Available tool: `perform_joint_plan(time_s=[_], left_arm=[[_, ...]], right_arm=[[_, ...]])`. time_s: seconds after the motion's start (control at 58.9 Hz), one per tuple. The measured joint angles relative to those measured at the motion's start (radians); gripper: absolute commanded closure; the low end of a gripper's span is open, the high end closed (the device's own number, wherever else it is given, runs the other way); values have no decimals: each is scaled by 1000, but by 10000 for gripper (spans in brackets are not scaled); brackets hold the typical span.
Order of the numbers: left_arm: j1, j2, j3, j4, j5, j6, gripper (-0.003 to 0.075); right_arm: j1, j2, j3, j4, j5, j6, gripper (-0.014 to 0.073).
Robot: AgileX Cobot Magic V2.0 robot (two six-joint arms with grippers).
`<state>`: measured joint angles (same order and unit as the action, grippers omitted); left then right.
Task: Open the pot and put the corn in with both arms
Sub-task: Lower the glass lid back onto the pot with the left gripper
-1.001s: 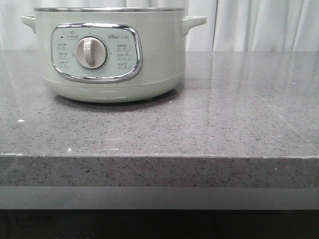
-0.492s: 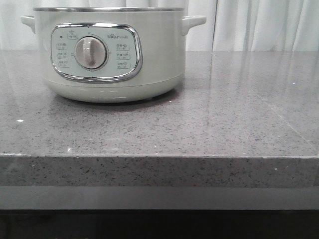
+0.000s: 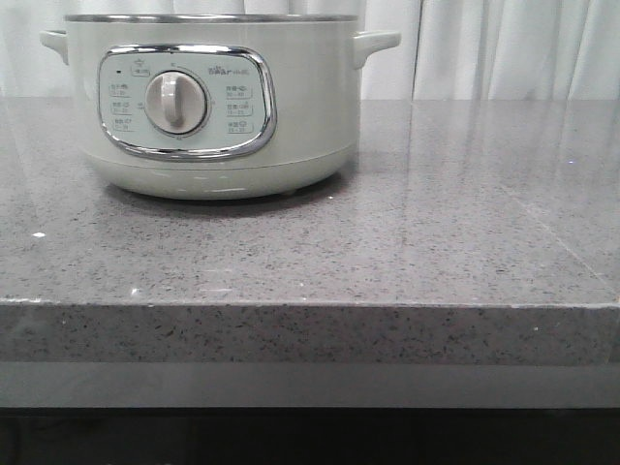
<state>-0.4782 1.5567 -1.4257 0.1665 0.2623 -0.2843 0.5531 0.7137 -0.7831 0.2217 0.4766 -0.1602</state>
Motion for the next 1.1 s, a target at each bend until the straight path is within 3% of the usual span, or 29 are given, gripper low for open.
perform_joint_plan(time_s=[1.103], left_arm=[[-38,93,-8,0,-46,-2,438]], right_arm=[[0,0,0,0,0,0,32]])
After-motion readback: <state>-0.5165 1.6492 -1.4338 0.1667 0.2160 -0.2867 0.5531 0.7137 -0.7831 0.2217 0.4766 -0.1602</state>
